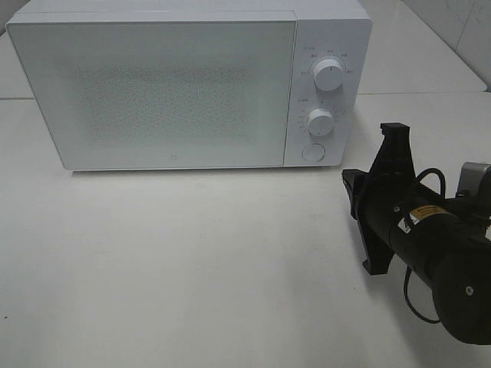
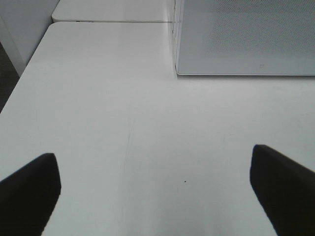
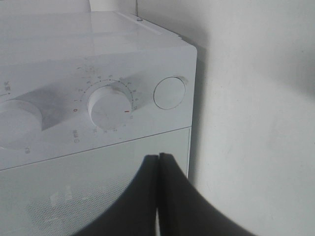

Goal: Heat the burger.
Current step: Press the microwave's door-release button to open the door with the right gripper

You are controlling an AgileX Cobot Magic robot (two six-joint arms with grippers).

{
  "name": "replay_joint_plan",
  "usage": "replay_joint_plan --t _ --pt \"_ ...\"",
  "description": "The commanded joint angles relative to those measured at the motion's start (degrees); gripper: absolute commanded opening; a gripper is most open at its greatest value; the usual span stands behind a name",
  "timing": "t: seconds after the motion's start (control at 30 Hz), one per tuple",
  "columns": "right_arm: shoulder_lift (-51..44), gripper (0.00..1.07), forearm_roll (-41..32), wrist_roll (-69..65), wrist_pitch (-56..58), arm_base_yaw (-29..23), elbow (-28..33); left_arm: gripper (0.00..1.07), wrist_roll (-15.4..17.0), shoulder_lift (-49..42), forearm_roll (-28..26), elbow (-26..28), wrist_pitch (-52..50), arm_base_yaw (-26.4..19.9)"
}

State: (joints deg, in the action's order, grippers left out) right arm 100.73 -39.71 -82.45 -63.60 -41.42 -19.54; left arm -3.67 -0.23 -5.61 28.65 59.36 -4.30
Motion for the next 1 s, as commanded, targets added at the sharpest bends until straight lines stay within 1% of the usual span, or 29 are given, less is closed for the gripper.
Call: replay_joint_plan --t 0.03,0.23,0.3,0.53,0.6,0.77,0.8,0.87,0.9,0.93,1.0 --pt "0.0 0.00 0.2 -0.2 0.9 -0.1 -0.1 0.98 0.2 -1.3 -0.3 -0.2 -0.5 0.3" --pt "0.1 0.00 0.3 0.6 5.1 0.1 -1.7 0.98 0.2 -1.3 -0.3 -0.2 -0.5 0.3" --pt "2.1 0.00 0.8 1.1 6.8 0.1 -4.4 0.98 0.2 -1.3 -0.3 -0.2 -0.5 0.3" --pt "5.1 0.00 4.1 1.1 7.6 1.5 -8.0 0.98 0.2 -1.3 -0.3 -0.2 -0.5 0.3" --pt "6.7 0.00 6.5 1.1 9.7 3.9 -10.5 0.98 0.2 -1.3 -0.3 -0.2 -0.5 0.3" --pt "8.5 0.00 8.8 1.1 9.8 6.2 -12.7 0.98 0.2 -1.3 -0.3 -0.2 -0.5 0.3" --pt "9.3 0.00 10.3 1.1 10.0 7.6 -13.9 0.98 0.2 -1.3 -0.3 -0.2 -0.5 0.3" --pt "9.7 0.00 11.1 1.1 10.1 8.2 -14.3 0.98 0.2 -1.3 -0.3 -0.2 -0.5 0.3" --pt "10.4 0.00 12.2 1.1 10.4 9.5 -15.4 0.98 0.2 -1.3 -0.3 -0.2 -0.5 0.3" --pt "10.4 0.00 12.2 1.1 10.4 9.5 -15.4 0.98 0.2 -1.3 -0.3 -0.2 -0.5 0.3" --pt "11.5 0.00 13.7 1.0 11.9 11.2 -17.0 0.98 0.2 -1.3 -0.3 -0.2 -0.5 0.3"
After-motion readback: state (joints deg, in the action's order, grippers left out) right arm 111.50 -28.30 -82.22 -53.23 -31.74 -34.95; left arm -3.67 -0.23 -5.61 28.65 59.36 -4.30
